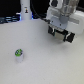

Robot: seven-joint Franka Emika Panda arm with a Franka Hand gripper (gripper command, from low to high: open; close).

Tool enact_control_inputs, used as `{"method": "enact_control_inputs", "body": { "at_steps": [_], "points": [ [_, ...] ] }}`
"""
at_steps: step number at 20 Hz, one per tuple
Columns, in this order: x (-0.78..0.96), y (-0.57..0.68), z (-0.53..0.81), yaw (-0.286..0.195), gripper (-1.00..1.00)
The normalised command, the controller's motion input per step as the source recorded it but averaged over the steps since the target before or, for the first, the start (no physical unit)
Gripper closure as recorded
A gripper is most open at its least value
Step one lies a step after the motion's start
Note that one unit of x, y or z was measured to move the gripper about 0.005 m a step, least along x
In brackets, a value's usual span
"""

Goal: Open the kcup holder, insert the kcup into the holder, and close the kcup holder

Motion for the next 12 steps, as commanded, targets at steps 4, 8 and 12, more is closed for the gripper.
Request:
{"method": "enact_control_inputs", "body": {
  "at_steps": [4, 8, 12],
  "points": [
    [0.9, -0.32, 0.2, -0.072, 1.0],
    [0.89, -0.36, 0.19, -0.075, 1.0],
    [0.85, -0.4, 0.17, -0.082, 1.0]
  ]
}}
